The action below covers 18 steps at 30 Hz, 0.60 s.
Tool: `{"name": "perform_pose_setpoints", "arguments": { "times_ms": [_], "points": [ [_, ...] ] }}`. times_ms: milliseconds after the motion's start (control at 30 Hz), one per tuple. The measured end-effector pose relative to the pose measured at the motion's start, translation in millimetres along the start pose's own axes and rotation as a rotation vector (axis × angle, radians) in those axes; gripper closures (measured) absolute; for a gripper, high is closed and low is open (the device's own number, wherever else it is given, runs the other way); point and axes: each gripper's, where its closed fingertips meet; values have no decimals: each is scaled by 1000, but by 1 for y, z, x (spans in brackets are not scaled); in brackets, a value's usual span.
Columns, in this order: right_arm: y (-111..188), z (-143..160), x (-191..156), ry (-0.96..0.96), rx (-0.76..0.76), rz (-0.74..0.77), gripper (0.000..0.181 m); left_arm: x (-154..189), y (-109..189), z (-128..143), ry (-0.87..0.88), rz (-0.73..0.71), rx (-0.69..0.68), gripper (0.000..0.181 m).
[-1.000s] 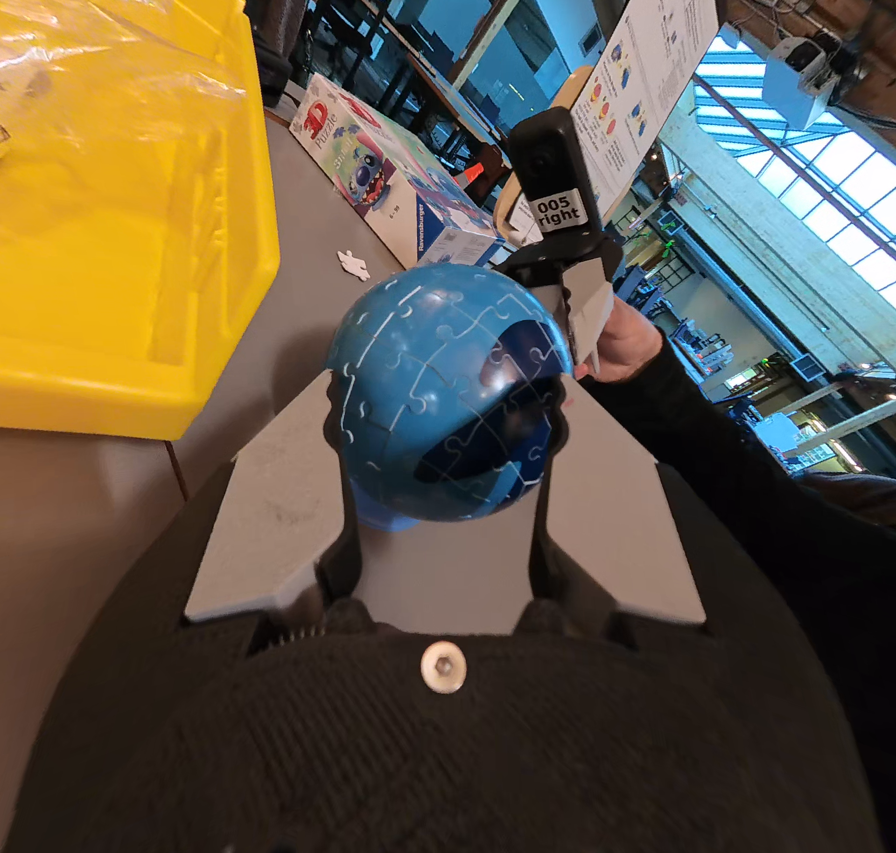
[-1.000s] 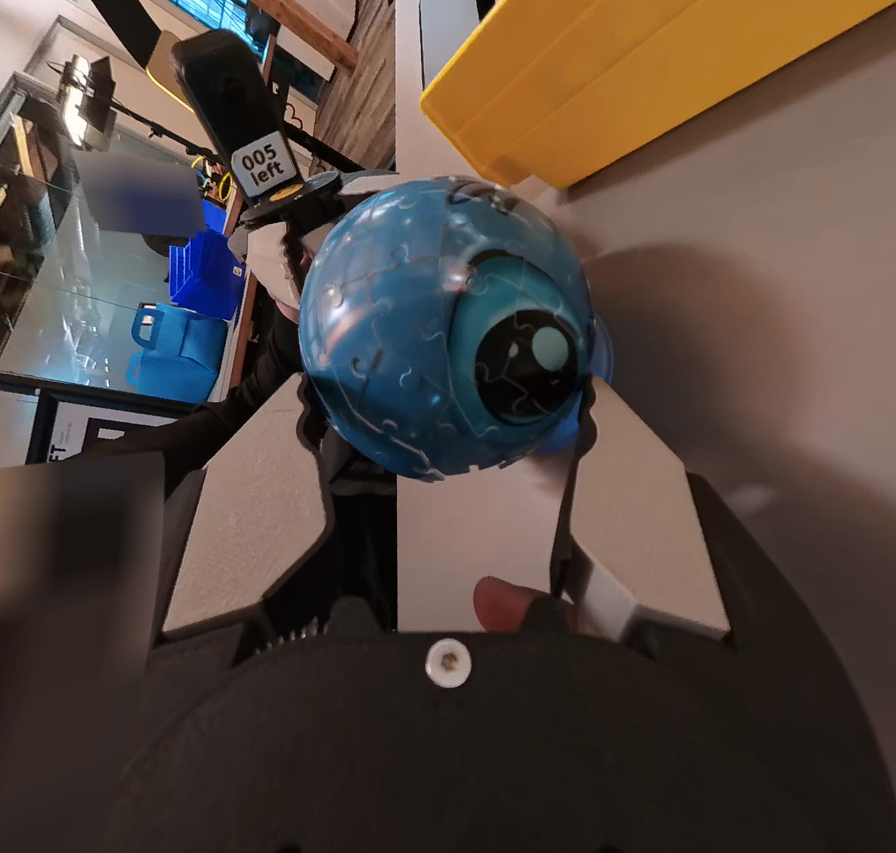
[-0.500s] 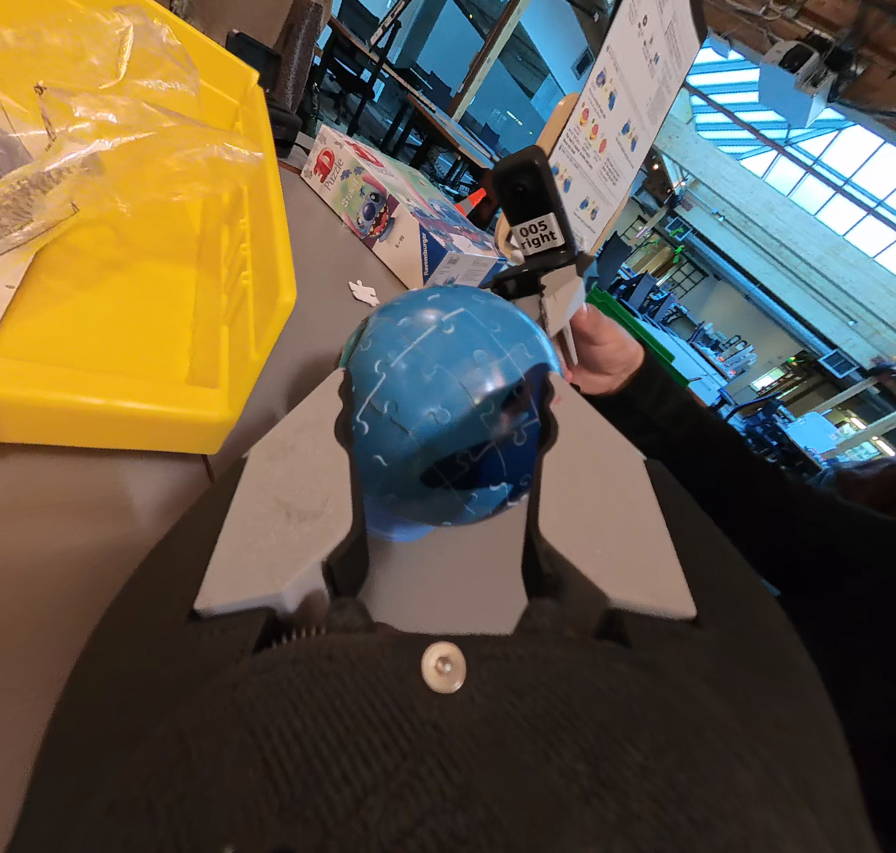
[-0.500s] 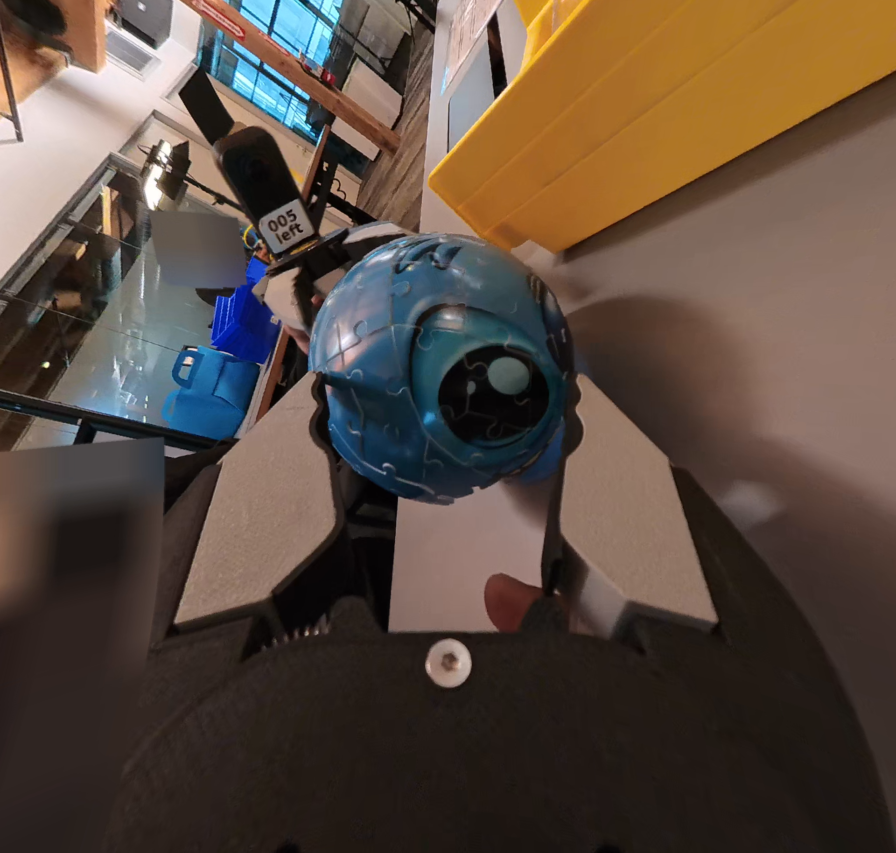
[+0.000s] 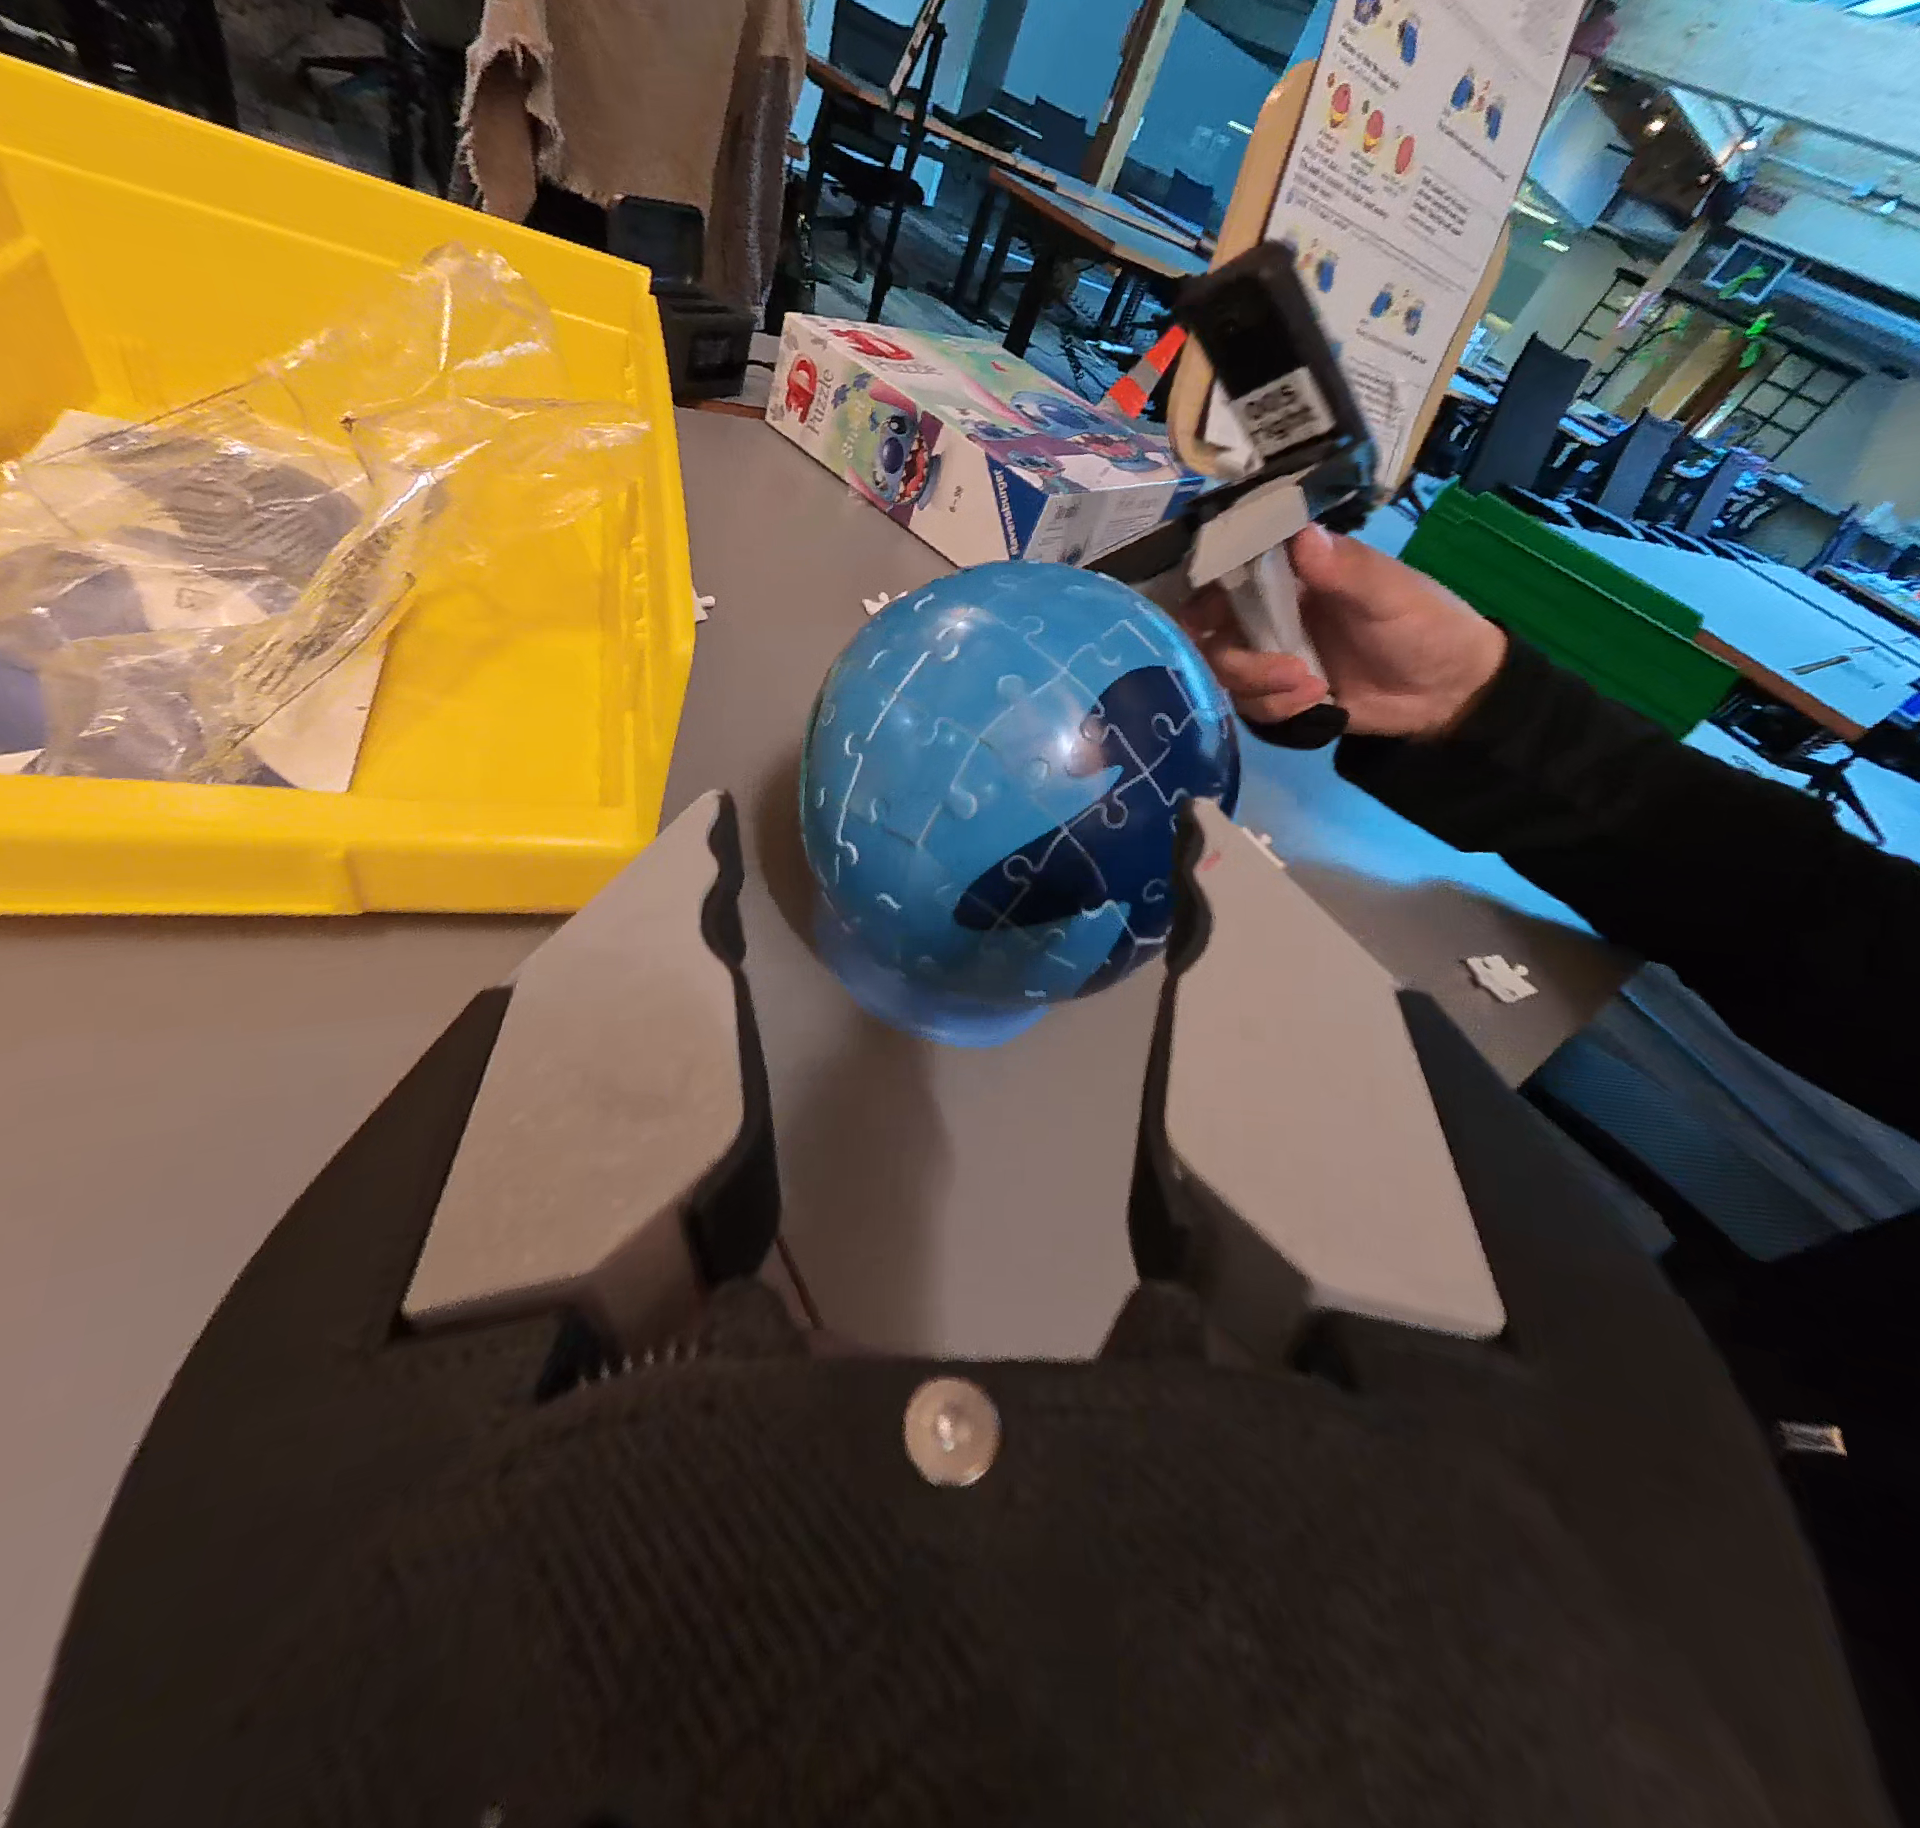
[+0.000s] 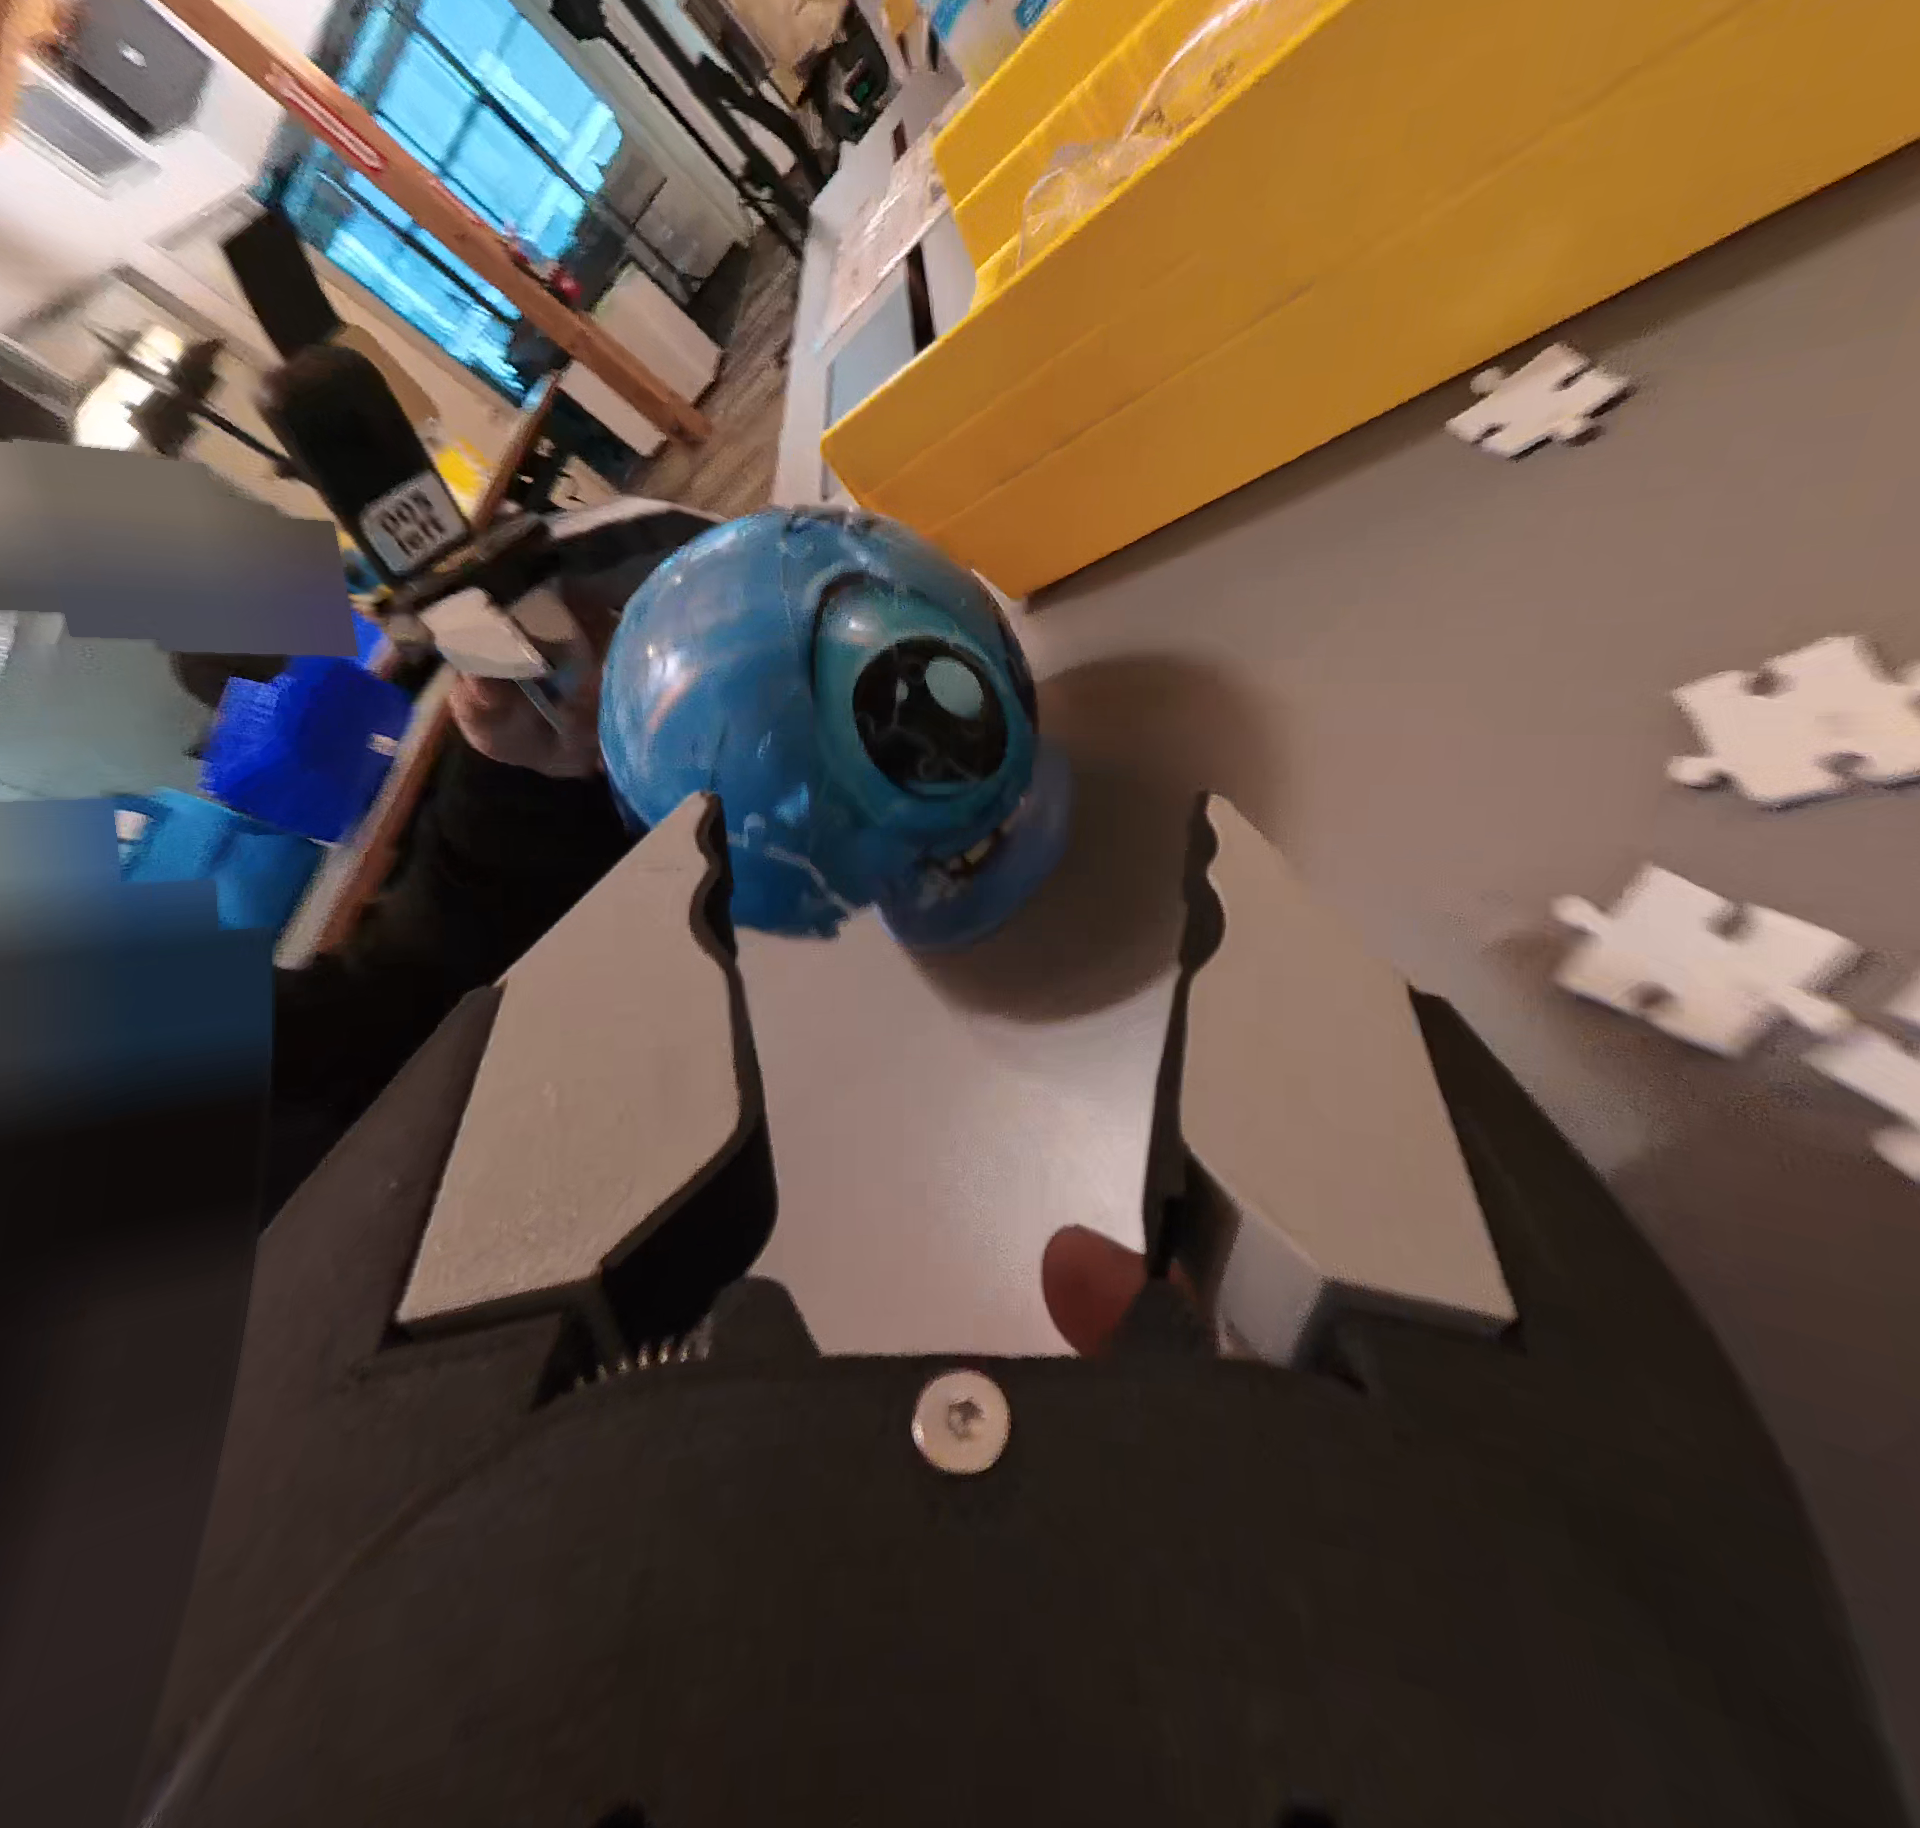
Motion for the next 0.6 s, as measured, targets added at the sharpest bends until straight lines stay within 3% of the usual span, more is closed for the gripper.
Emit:
{"name": "perform_pose_setpoints", "arguments": {
  "times_ms": [133,267,467,533,600],
  "points": [
    [51,46,-6,219,-71,119,100,15,12,11,-68,-12,-45,103],
    [82,107,3,447,-210,265,111,59,14,37,-173,69,-137,103],
    [69,139,35,575,-351,415,106,125,-13,65,-271,187,-200,111],
    [60,137,33,618,-345,409,113,138,-26,74,-284,213,-230,113],
    [55,135,31,620,-334,399,141,145,-35,84,-295,219,-261,114]
  ]
}}
Point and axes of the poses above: each gripper's, where its closed fingertips meet, y back along the fingers, z out of its underside, x = y × z across the jaws, and after that the axes turned 8 degrees about -y, right-handed
